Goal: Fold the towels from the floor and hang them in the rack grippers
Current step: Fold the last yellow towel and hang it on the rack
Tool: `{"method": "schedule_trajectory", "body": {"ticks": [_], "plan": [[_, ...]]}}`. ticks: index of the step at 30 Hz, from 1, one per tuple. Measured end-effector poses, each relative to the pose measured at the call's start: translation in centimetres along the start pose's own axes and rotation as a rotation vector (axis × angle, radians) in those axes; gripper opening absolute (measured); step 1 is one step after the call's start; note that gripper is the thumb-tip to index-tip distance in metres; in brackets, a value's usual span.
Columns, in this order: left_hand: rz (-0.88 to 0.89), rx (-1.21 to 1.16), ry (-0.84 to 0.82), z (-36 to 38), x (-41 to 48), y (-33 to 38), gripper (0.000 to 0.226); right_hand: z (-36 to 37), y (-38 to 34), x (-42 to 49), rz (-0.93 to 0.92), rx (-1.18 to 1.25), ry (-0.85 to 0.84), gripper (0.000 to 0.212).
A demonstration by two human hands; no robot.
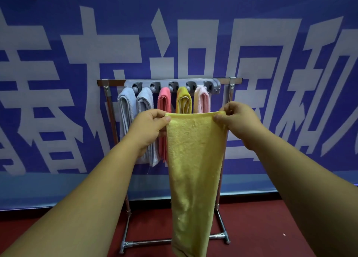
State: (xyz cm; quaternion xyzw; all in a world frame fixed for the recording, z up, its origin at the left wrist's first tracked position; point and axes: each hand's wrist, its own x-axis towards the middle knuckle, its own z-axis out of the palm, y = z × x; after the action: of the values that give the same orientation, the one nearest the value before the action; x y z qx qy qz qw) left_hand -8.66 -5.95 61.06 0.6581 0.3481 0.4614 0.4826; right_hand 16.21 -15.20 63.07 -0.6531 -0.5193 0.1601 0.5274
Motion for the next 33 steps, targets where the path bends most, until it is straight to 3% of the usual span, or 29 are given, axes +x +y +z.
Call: {"method": "schedule_trajectory", "body": {"ticks": [5, 9, 15, 18, 22, 29, 33], "plan": [[-0.005, 0.001, 0.006, 0.2, 0.1, 0.0, 0.011, -0.2, 0.4, 0.1, 0.029, 0.008, 0.035, 0.029], [-0.032, 0.027, 0.01, 0.4, 0.1, -0.2, 0.011, -0.2, 0.5, -0.1, 0.048, -0.078, -0.005, 0.006], [-0.132, 0.044, 0.011, 1.7, -0.4, -0.7, 0.011, 0.9, 1.0, -0.4, 0.154, -0.117, -0.003, 0.018], [-0.16, 0.04, 0.004, 2.3, -0.6, -1.0, 0.011, 1.0, 1.2, -0.5, 0.148, -0.134, 0.008, 0.015], [-0.167, 0.069, -0.032, 3.1, -1.1, -1.2, 0.01, 1.3, 0.9, -1.0, 0.092, -0.196, -0.097, 0.004], [-0.068, 0.23, -0.116, 3.3, -0.3, 0.4, 0.007, 3.2, 0.4, -1.9, -0.009, -0.204, -0.449, 0.053], [-0.022, 0.309, -0.148, 3.2, -0.3, 1.1, 0.007, 5.4, -0.5, -2.1, -0.085, -0.252, -0.431, 0.046]]}}
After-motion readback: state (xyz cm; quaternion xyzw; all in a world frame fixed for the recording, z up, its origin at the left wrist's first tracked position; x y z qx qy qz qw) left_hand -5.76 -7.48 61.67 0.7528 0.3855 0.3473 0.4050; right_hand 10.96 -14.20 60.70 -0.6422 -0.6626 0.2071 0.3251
